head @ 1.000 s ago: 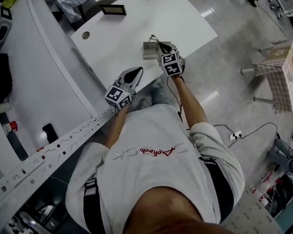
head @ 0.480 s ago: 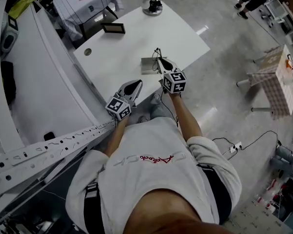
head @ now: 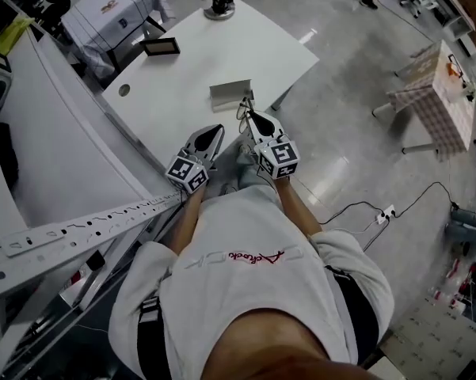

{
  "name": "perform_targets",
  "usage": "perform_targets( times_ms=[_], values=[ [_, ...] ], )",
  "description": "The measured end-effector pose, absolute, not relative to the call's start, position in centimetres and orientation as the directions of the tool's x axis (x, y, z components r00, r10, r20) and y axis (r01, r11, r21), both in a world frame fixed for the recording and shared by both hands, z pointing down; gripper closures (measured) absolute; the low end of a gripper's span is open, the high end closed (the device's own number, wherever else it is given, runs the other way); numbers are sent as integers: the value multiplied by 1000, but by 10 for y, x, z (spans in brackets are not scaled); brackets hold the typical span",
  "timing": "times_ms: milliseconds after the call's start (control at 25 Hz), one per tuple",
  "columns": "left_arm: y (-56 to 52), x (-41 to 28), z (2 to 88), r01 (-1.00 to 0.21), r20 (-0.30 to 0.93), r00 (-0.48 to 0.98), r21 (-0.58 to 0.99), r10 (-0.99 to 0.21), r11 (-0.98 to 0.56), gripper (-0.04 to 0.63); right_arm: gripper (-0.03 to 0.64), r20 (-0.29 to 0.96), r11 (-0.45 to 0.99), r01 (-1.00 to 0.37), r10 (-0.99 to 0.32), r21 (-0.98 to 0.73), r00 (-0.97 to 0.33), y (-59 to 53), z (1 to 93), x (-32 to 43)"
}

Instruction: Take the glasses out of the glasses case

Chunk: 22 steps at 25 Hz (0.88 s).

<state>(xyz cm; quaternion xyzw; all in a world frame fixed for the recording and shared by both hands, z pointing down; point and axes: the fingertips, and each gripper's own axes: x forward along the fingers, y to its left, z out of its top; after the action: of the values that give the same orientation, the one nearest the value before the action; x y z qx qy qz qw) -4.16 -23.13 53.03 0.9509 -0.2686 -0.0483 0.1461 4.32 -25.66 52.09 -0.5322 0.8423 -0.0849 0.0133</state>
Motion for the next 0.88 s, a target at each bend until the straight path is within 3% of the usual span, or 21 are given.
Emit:
perform_targets(
  times_ms=[400, 880],
  values=[
    [-182, -20, 537, -442, 5, 886, 312, -464, -841, 581, 600, 27, 327, -923, -941, -203, -339, -179, 515, 67],
    [-131, -3, 526, -468, 2, 871, 310, -492, -827, 581, 600, 0, 380, -906, -922, -188, -387, -141, 500, 81]
  ],
)
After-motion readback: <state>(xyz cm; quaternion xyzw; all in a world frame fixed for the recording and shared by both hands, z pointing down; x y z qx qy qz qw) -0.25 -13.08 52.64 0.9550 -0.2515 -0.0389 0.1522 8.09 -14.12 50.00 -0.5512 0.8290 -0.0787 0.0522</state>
